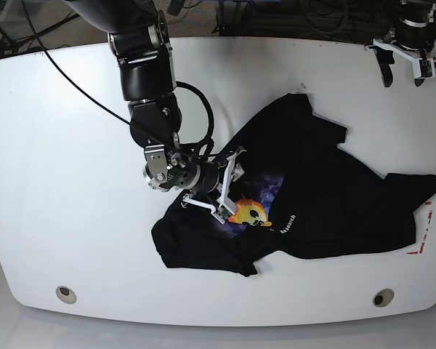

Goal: Fold the T-shirt properly
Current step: 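Move the right gripper down onto the black T-shirt near the print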

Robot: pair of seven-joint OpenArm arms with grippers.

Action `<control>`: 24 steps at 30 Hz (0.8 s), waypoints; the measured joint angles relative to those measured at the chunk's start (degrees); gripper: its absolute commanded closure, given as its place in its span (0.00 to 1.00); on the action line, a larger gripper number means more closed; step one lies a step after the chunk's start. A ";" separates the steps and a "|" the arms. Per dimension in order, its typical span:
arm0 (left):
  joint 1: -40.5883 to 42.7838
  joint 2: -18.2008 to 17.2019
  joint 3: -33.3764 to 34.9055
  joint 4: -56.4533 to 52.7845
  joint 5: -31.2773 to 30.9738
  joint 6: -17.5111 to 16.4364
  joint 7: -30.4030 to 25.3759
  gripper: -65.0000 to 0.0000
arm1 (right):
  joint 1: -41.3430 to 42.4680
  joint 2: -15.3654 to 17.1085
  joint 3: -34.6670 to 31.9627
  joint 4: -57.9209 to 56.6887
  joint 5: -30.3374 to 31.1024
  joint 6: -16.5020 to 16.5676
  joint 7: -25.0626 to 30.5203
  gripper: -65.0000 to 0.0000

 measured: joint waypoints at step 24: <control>-4.59 0.04 0.02 -0.09 0.04 -0.04 7.08 0.37 | 0.57 1.64 -7.80 0.31 0.20 -17.70 5.01 0.43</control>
